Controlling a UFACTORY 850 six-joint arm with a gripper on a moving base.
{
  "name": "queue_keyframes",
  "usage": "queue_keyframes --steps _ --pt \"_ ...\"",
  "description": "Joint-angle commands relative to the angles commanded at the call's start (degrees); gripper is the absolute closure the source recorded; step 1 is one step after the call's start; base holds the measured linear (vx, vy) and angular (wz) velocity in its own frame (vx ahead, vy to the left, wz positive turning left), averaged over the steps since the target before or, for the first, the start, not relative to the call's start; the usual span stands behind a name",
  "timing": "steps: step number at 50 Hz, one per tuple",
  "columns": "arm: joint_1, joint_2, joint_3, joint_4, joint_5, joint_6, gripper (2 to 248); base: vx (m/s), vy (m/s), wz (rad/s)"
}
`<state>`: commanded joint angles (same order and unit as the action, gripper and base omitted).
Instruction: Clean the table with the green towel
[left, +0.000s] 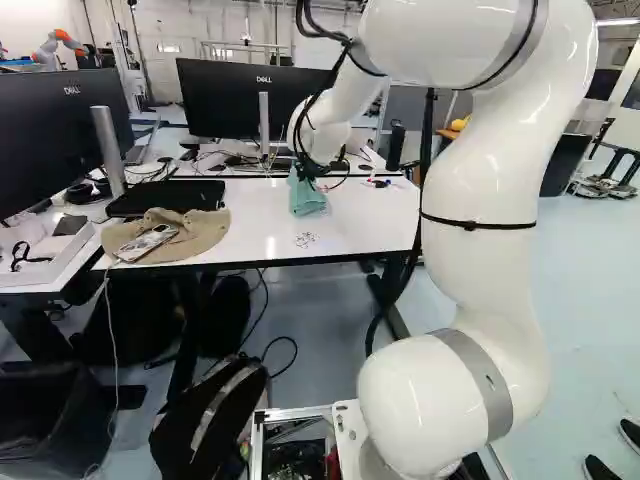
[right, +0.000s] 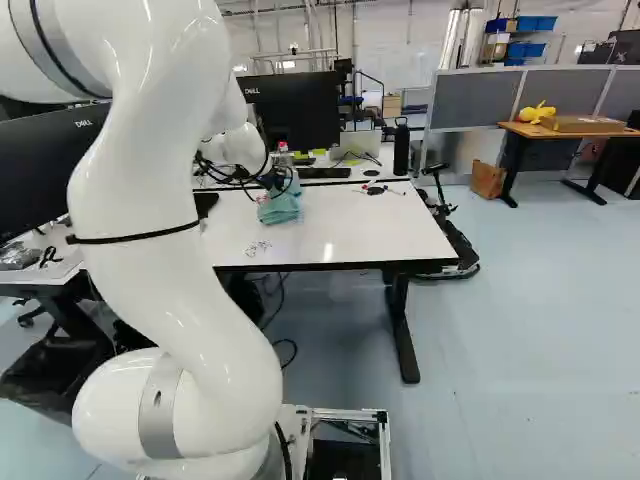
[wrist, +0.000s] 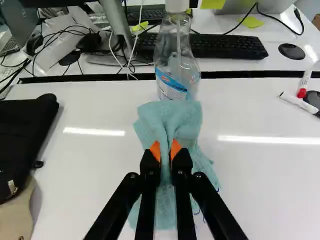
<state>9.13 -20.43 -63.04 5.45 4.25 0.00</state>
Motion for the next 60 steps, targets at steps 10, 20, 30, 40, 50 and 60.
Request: queue_keyframes --steps 10,20,30,40,50,60 --pt "0.03 -1.08 0.11 0.0 0.0 0.0 209 0.0 0.0 0.0" --pt "0.22 0.39 2.37 0.0 0.0 0.0 209 0.0 0.0 0.0" --pt "0.49 2.85 5.37 0.0 0.0 0.0 209 0.0 0.0 0.0" --pt "0.78 5.39 8.41 0.0 0.0 0.0 209 0.0 0.0 0.0" --pt "0.96 8.01 11.46 0.0 0.0 0.0 209 0.0 0.0 0.0" --pt "0.3 10.41 14.2 0.0 0.0 0.0 209 0.0 0.0 0.0"
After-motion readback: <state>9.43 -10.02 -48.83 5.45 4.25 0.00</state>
